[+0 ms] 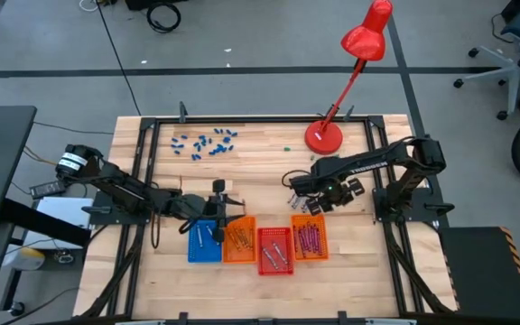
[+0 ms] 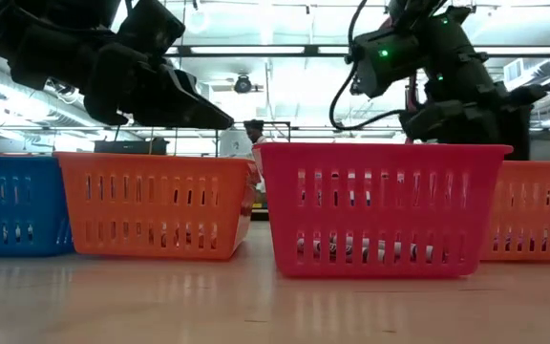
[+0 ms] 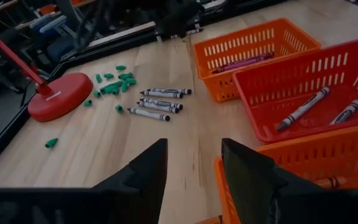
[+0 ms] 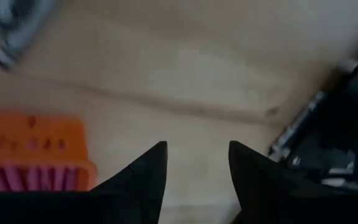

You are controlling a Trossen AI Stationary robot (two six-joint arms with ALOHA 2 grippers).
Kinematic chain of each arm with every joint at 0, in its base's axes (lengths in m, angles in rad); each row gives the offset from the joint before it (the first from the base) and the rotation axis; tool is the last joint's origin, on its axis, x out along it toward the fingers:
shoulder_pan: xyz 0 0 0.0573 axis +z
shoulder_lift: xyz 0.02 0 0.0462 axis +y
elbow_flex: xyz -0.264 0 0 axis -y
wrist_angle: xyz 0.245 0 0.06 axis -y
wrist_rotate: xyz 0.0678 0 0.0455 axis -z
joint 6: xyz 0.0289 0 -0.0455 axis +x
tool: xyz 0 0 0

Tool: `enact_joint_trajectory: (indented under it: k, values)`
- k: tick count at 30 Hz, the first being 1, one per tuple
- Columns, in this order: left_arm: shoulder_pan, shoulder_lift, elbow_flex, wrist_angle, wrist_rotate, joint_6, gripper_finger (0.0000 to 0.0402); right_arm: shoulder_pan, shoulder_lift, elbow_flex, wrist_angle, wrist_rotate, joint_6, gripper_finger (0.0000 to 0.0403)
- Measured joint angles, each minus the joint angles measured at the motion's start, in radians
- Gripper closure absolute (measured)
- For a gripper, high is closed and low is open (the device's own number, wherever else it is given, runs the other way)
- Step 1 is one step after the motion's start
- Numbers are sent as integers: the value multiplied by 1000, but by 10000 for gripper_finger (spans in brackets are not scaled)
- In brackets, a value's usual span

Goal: Sort crayons
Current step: Put the black crayon into the blue bin

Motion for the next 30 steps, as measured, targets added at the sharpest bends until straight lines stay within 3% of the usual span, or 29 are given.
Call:
enact_joint_trajectory:
  k: [5, 10, 20, 30]
  values:
    - [0, 0, 0, -7, 0, 12, 237, 40, 0, -61, 19, -115, 11, 227]
    - [0, 0, 0, -7, 0, 16, 237, 70, -26, -161, 54, -136, 71, 231]
    - [0, 0, 0, -9, 0, 18, 237, 160, -145, -333, 193, -245, 339, 246]
    - [0, 0, 0, -10, 0, 43, 237, 387, -154, -358, 192, -75, 745, 247]
